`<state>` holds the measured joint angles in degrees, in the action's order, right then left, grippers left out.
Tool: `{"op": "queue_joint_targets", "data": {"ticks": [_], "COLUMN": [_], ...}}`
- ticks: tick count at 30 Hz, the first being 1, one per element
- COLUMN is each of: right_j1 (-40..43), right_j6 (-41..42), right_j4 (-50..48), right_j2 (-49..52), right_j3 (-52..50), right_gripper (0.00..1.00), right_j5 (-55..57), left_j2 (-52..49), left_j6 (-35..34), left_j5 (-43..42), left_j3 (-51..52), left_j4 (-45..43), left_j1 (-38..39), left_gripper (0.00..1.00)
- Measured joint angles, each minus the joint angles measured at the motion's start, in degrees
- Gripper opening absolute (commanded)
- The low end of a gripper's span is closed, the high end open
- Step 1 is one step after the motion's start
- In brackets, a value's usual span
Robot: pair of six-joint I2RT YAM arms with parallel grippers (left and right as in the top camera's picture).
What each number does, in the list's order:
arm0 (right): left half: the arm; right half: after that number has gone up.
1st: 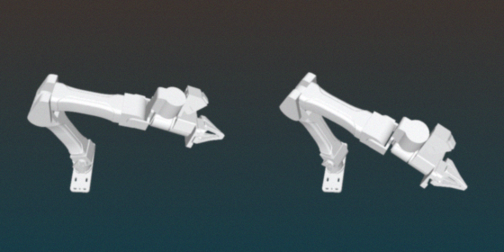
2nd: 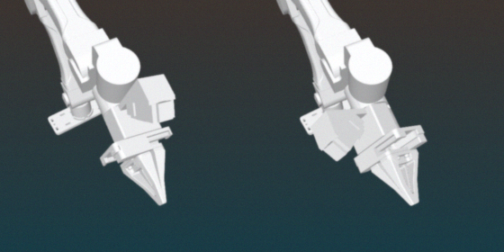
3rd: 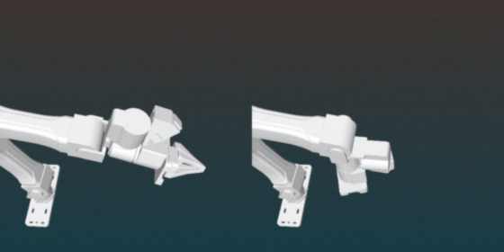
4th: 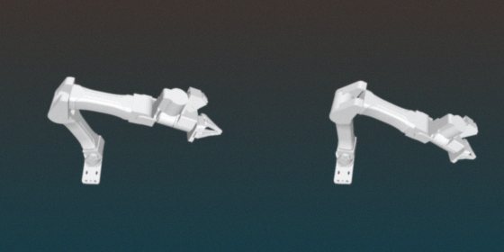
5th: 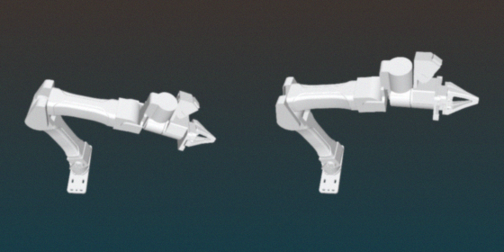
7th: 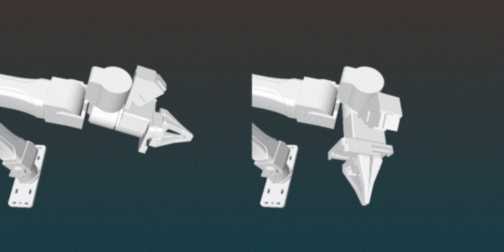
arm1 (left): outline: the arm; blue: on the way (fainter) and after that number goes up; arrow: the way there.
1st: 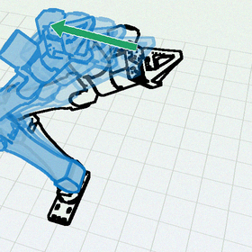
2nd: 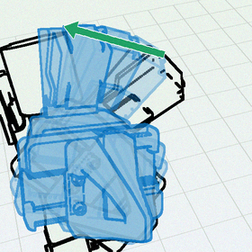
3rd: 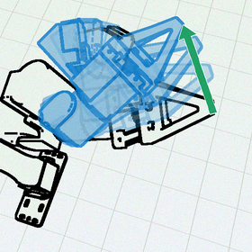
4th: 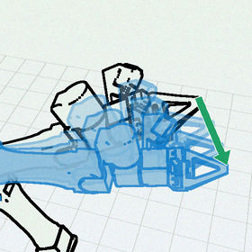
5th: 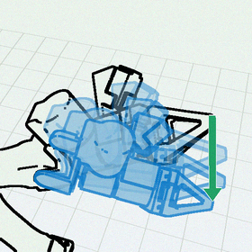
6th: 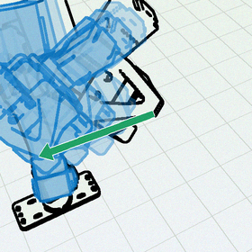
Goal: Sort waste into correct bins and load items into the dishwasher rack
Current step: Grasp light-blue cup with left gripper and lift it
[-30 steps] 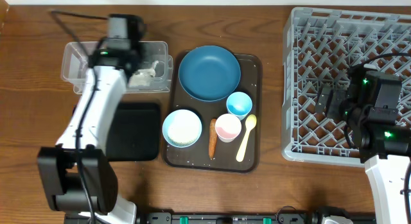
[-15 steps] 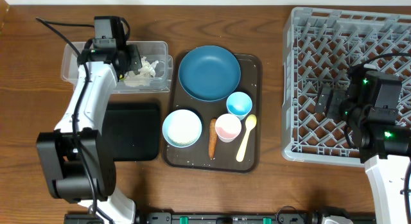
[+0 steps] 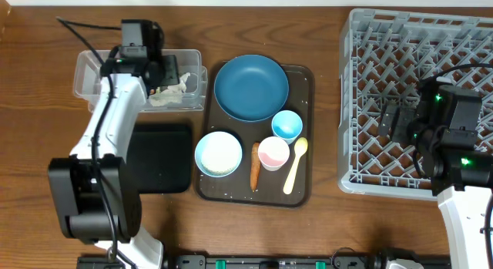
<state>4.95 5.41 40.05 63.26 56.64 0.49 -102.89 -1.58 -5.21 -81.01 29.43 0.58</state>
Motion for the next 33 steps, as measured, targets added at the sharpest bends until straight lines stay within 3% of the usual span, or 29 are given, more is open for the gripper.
{"op": "queue_joint_targets", "data": {"ticks": [7, 12, 19, 28, 33], "right_j1": [0.0, 0.0, 0.0, 0.0, 0.0], "right_j6": [0.0, 0.0, 0.0, 0.0, 0.0], "right_j4": [0.0, 0.0, 0.0, 0.0, 0.0], "right_j2": [0.0, 0.0, 0.0, 0.0, 0.0], "right_j3": [0.0, 0.0, 0.0, 0.0, 0.0], "right_gripper": [0.99, 0.99, 0.99, 0.99, 0.99], "right_j5": [0.0, 0.0, 0.0, 0.0, 0.0], "left_j2": [6.4, 5.4, -0.4, -6.1, -8.6], "left_j6": [0.3, 0.1, 0.1, 0.1, -0.1], "left_j5": [-14.4, -20.2, -22.8, -23.1, -23.2], "left_j3": [0.0, 0.0, 0.0, 0.0, 0.0], "left_j4": [0.3, 2.3, 3.6, 3.9, 3.9], "left_j1": [7.9, 15.0, 24.4, 27.8, 27.8], "left_gripper": [0.56, 0.56, 0.56, 0.54, 0.40]}}
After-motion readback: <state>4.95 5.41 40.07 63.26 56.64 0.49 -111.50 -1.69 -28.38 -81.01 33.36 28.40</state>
